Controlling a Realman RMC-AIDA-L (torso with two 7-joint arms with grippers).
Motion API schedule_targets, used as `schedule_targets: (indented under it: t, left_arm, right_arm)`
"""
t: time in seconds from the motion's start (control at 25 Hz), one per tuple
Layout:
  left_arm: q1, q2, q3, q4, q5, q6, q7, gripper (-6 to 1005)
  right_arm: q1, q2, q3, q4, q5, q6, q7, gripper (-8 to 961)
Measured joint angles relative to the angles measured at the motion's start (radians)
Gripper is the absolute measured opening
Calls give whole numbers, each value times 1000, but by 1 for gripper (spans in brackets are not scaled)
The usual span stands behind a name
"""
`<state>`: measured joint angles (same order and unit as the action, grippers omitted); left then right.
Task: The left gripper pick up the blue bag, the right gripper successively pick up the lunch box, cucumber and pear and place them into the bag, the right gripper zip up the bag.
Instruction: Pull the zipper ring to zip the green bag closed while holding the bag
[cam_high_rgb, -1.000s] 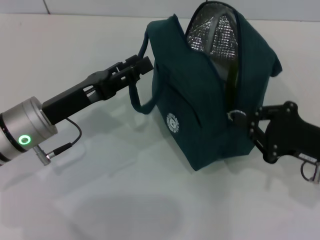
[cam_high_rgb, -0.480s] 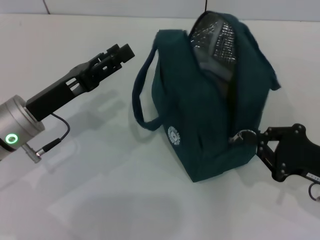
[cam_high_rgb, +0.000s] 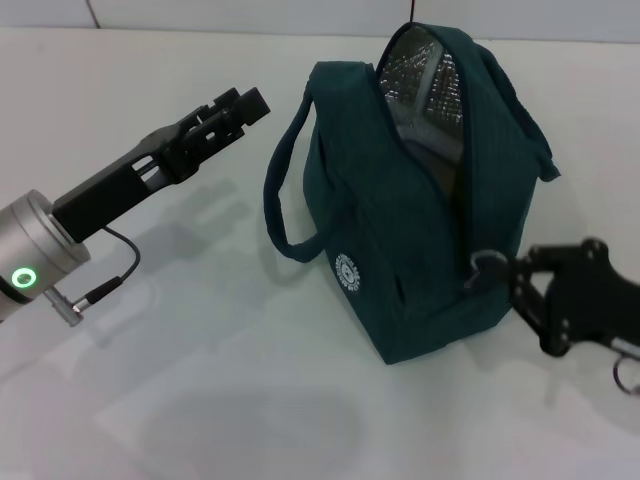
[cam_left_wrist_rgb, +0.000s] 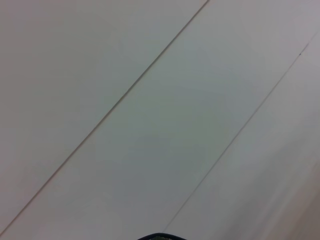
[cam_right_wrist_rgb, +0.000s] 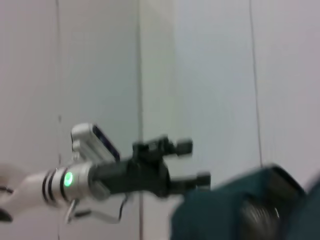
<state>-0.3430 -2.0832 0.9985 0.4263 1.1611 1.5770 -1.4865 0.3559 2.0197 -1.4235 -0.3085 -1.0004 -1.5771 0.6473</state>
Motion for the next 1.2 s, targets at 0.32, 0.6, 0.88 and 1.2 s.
schedule_targets:
  t: [0.32,0.6,0.88,1.2]
  left_arm:
    - [4,0,-3,3,-2,0,4,770]
    - [12,2,-3,4,-14,0,13,768]
    - [16,18,-3,6,-14,7,14,767]
    - [58,41,-3,9,-70,10,44,766]
  right_arm:
    - [21,3,-10,-140,96,-7,0,11]
    - [93,2,-7,-159,111,46,-7,12]
    - [212,3,-18,-169,106,69,-4,12]
    - [326,7,-143,-170,147,125,-9,12]
